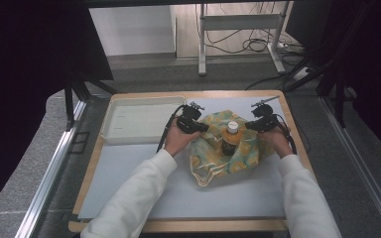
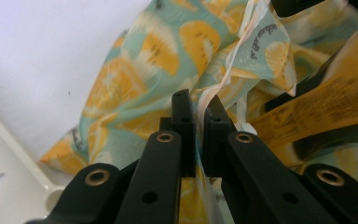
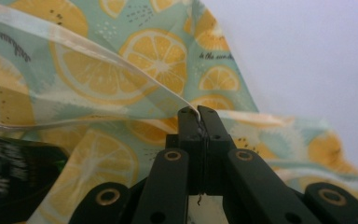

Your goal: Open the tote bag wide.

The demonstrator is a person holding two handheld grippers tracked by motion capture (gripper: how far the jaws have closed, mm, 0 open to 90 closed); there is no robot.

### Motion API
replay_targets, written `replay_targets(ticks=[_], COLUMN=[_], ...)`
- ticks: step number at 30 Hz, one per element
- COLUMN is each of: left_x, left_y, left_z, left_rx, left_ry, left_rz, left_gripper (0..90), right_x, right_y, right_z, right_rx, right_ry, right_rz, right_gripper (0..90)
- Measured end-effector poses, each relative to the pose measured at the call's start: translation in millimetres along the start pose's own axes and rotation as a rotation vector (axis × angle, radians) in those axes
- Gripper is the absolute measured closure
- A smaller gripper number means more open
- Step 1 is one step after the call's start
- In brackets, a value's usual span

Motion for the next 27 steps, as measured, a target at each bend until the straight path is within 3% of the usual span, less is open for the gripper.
replay_targets(ticks=[10, 13, 15, 17, 19, 23, 27], left_x=[-28.5, -30.9, -27.2, -18.2, -4.3, 20.4, 44.0], left_y=[1.2, 1.5, 2.5, 5.0, 9.5, 17.0, 24.9], left_z=[-31.7, -35.4, -33.2, -27.7, -20.4, -9.3, -0.7], left_rx=[0.030, 0.032, 0.035, 0.035, 0.011, -0.024, -0.029], left_ry=[-0.067, -0.075, -0.055, 0.000, 0.044, 0.112, 0.184], left_rz=[0.002, -0.002, -0.011, -0.037, -0.061, -0.083, -0.126], left_gripper=[86.1, 84.4, 81.0, 75.5, 70.6, 67.8, 80.1], right_x=[-19.4, -19.5, -15.3, -2.0, 12.5, 47.5, 63.7], right_y=[1.3, 0.4, 1.3, 1.8, 0.8, -4.6, -17.4], right_z=[-24.7, -27.9, -25.8, -17.3, -8.8, 4.8, 5.6], right_rx=[-0.012, -0.014, -0.023, -0.043, -0.028, -0.012, -0.011], right_ry=[-0.046, -0.046, -0.024, 0.041, 0.091, 0.153, 0.136], right_rz=[-0.005, -0.002, -0.013, -0.028, -0.052, -0.038, 0.014], right_gripper=[87.4, 81.9, 69.6, 58.3, 55.2, 60.4, 76.1])
Point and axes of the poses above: each handheld gripper's, and its own axes: x roughly backward along the jaws, z roughly out of its top, y roughly to its right, the point moved 3 cm from there along -x, roughly forward along the jaws, and after that the axes turned 13 degrees about y, right-handed, at the moved point
